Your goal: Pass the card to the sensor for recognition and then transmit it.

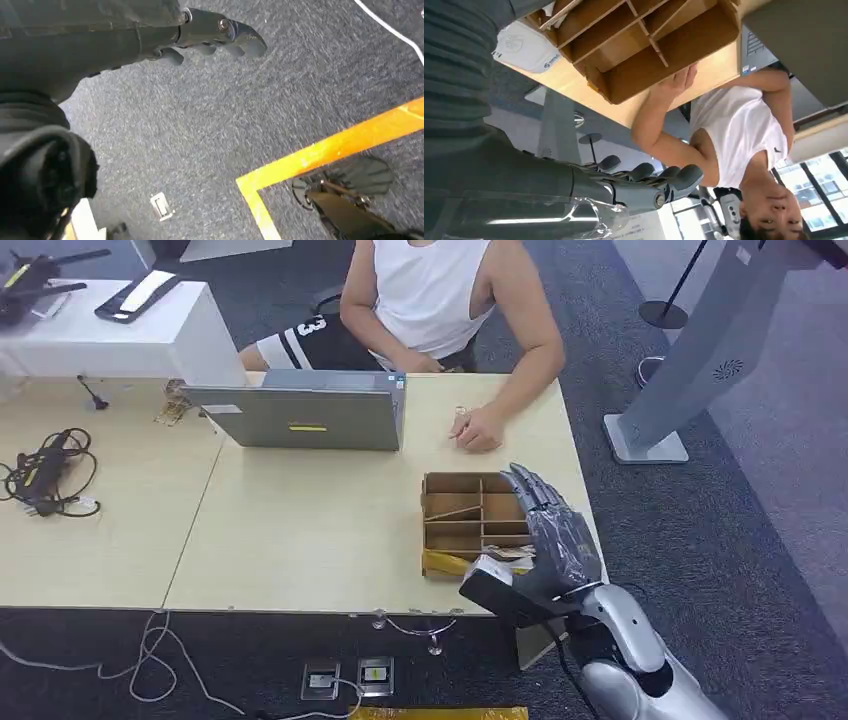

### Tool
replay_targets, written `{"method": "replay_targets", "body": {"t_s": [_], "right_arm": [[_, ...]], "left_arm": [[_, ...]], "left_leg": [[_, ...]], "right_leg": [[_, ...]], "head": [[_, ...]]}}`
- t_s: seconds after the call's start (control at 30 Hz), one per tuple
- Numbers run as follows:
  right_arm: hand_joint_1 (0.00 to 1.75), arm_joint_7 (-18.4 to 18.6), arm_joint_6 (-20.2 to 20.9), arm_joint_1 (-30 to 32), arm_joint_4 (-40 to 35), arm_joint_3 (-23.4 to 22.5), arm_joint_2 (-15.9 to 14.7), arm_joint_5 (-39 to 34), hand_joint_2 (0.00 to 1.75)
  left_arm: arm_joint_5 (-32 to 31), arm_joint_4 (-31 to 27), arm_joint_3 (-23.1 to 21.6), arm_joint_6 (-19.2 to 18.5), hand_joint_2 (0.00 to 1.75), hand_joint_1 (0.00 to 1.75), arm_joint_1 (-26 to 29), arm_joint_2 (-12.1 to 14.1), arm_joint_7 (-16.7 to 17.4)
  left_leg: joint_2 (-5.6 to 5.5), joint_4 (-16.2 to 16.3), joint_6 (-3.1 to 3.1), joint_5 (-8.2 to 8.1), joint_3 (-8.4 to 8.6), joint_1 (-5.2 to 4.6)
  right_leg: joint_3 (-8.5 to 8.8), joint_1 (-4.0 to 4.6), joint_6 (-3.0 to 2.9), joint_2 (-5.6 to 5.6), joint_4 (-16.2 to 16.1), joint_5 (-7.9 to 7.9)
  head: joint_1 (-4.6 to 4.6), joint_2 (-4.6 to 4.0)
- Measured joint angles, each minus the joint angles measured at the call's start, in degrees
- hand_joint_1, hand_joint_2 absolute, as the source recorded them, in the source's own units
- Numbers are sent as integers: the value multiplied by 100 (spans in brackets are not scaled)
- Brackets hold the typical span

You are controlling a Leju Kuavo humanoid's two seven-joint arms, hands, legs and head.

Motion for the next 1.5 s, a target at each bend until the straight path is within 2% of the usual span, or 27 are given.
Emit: {"method": "replay_targets", "body": {"t_s": [0.5,0.7,0.83,1.17,1.5], "right_arm": [[0,55,31,-3,0,208,-125,138,175],[0,717,542,-344,-44,347,-304,1811,175],[0,866,573,-341,28,424,-389,2116,175],[0,1069,603,-348,419,518,-448,2048,175],[0,1427,616,-349,931,590,-437,1965,175]], "left_arm": [[0,2,0,0,0,0,8,13,2],[127,-83,116,2,0,0,-122,-26,-17],[197,-125,140,0,0,0,-93,-18,-39],[354,-358,142,2,0,0,0,39,-55],[560,-621,129,0,0,0,110,107,13]], "left_leg": [[0,0,0,0,0,0],[-1,1,2,3,8,-1],[3,1,2,2,6,-2],[-2,1,1,1,3,-1],[-4,1,1,2,0,-1]], "right_leg": [[1,0,0,-1,0,0],[11,-1,1,-1,0,2],[6,-1,1,3,0,2],[5,-1,0,-1,0,1],[6,-1,1,-2,0,1]], "head": [[0,0],[4,0],[0,0],[0,0],[2,0]]}}
